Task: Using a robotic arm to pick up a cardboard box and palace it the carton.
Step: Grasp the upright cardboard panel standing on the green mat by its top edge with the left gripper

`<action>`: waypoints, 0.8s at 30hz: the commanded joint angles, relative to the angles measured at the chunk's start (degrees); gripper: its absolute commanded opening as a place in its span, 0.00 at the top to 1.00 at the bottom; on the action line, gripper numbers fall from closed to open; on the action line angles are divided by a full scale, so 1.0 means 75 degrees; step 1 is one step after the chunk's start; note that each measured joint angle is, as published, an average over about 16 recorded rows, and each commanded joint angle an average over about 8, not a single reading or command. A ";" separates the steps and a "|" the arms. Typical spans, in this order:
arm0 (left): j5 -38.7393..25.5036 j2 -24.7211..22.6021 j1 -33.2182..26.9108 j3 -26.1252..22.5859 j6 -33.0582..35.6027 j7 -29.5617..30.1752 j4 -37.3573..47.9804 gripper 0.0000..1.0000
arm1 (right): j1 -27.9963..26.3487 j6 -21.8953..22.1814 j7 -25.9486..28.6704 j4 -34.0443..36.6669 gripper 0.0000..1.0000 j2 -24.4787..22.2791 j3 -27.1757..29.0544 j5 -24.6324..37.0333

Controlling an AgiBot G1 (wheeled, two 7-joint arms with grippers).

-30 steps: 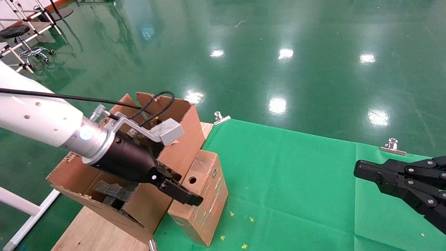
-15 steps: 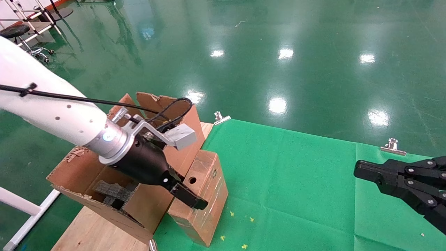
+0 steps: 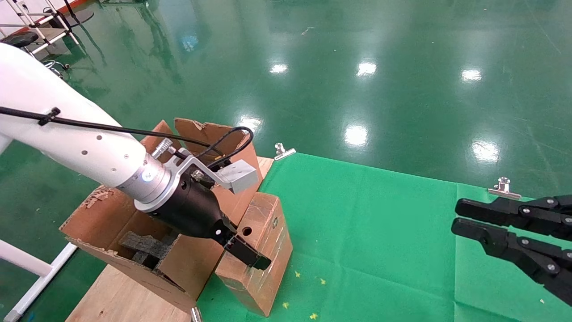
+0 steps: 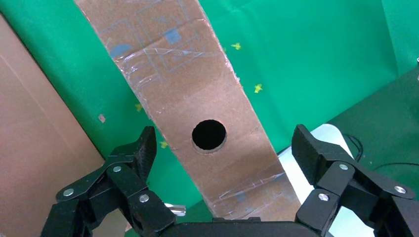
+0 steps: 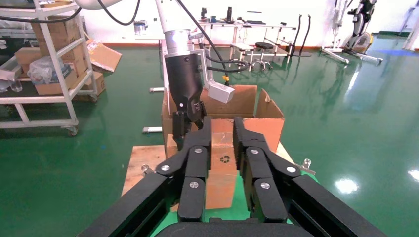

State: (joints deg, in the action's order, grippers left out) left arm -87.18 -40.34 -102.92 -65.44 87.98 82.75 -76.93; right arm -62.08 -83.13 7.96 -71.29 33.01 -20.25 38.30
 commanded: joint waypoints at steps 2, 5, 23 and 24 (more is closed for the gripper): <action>-0.0002 0.0003 -0.0001 0.0004 -0.0002 0.0000 0.0000 1.00 | 0.0000 0.0000 0.0000 0.0000 0.00 0.0000 0.0000 0.0000; 0.0005 0.0010 0.0008 0.0019 0.0000 -0.0005 0.0000 1.00 | 0.0000 0.0000 0.0000 0.0000 0.00 0.0000 0.0000 0.0000; 0.0028 0.0029 0.0031 0.0057 0.0006 -0.0018 0.0000 1.00 | 0.0000 0.0000 0.0000 0.0000 0.00 0.0000 0.0000 0.0000; 0.0028 0.0030 0.0032 0.0058 0.0006 -0.0019 0.0000 1.00 | 0.0000 0.0000 0.0000 0.0000 0.00 0.0000 0.0000 0.0000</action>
State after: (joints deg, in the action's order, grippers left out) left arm -86.96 -40.13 -102.68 -65.02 88.02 82.59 -76.87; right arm -62.08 -83.13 7.96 -71.29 33.01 -20.25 38.30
